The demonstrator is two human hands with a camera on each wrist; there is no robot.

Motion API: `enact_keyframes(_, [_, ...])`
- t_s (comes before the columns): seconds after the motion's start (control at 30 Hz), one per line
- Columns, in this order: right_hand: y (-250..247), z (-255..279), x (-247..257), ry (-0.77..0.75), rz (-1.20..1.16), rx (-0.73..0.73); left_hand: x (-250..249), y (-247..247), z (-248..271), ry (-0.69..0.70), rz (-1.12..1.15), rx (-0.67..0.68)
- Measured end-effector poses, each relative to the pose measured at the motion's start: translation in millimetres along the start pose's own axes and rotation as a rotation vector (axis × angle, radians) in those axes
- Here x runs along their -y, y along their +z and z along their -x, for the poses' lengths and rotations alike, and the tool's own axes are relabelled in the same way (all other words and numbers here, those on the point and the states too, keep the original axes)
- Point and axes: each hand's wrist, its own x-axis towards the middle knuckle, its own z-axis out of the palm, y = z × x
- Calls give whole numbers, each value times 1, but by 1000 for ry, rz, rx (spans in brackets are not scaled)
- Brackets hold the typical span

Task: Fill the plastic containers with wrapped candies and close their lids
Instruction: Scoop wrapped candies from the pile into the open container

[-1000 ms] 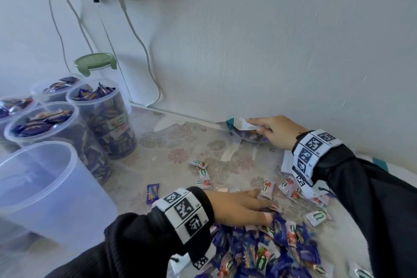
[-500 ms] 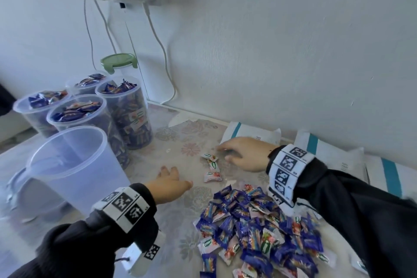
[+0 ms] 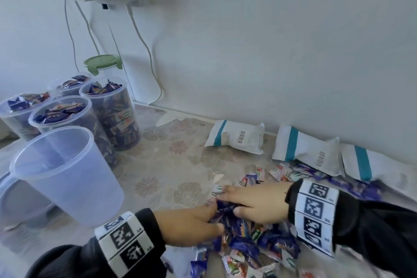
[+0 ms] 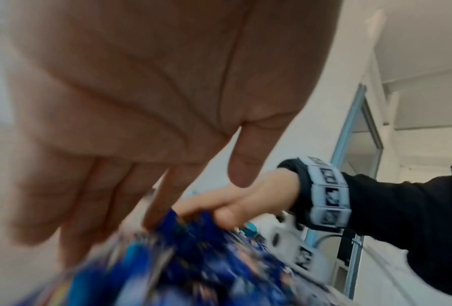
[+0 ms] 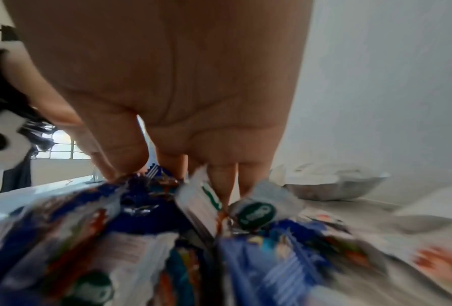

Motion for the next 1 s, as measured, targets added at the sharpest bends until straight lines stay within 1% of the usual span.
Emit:
enact_keyframes(0.03, [4, 14, -3, 8, -31, -16, -5, -5, -1, 2, -10, -69])
enact_keyframes(0.1, [12, 38, -12, 34, -79, -66, -21, -17, -4, -13, -141, -233])
enact_keyframes(0.13, [15, 48, -16, 45, -117, -104, -31, -23, -8, -2, -187, -277])
enact_keyframes(0.2, [14, 65, -28, 80, -250, -246, -51, -31, -20, 36, -203, -293])
enact_keyframes(0.27, [13, 74, -52, 158, -339, -474, -66, -35, -39, 63, -200, -277])
enact_keyframes(0.3, [13, 76, -69, 213, -316, -554, -73, -35, -50, 77, -209, -278])
enact_keyframes(0.33, [14, 77, -89, 284, -254, -586, -79, -35, -60, 88, -222, -275])
enact_keyframes(0.43, [14, 77, -139, 526, -53, -551, -94, -30, -85, 111, -252, -233])
enact_keyframes(0.5, [10, 74, -156, 598, -20, -574, -104, -26, -97, 129, -271, -201])
enact_keyframes(0.57, [4, 67, -165, 630, 6, -596, -113, -25, -109, 154, -338, -186])
enact_keyframes(0.7, [-5, 56, -174, 623, -7, -545, -127, -25, -124, 197, -480, -175])
enact_keyframes(0.8, [-12, 54, -176, 611, 35, -531, -132, -25, -134, 186, -553, -165])
enact_keyframes(0.87, [-18, 56, -180, 578, 22, -527, -133, -23, -140, 188, -589, -158])
enact_keyframes(0.93, [-21, 61, -189, 532, -82, -578, -133, -19, -144, 178, -600, -167])
enact_keyframes(1.0, [-22, 68, -198, 495, -219, -674, -135, -13, -150, 116, -602, -196])
